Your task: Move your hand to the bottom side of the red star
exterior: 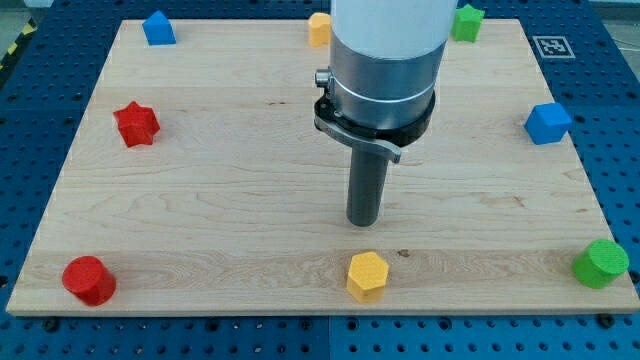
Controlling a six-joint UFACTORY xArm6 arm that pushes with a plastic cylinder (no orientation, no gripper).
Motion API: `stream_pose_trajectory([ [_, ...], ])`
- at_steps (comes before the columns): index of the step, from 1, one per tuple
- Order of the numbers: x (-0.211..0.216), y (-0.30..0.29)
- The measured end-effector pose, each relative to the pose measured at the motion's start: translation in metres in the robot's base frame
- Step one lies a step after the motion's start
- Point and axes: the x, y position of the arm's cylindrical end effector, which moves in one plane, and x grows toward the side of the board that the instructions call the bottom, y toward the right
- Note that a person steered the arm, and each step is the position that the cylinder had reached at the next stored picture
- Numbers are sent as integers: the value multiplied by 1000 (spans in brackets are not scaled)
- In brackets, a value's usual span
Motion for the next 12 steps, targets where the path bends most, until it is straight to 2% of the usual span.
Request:
stream_pose_trajectory([
  [8, 1, -21],
  [10, -14, -45],
  [12, -26, -103],
])
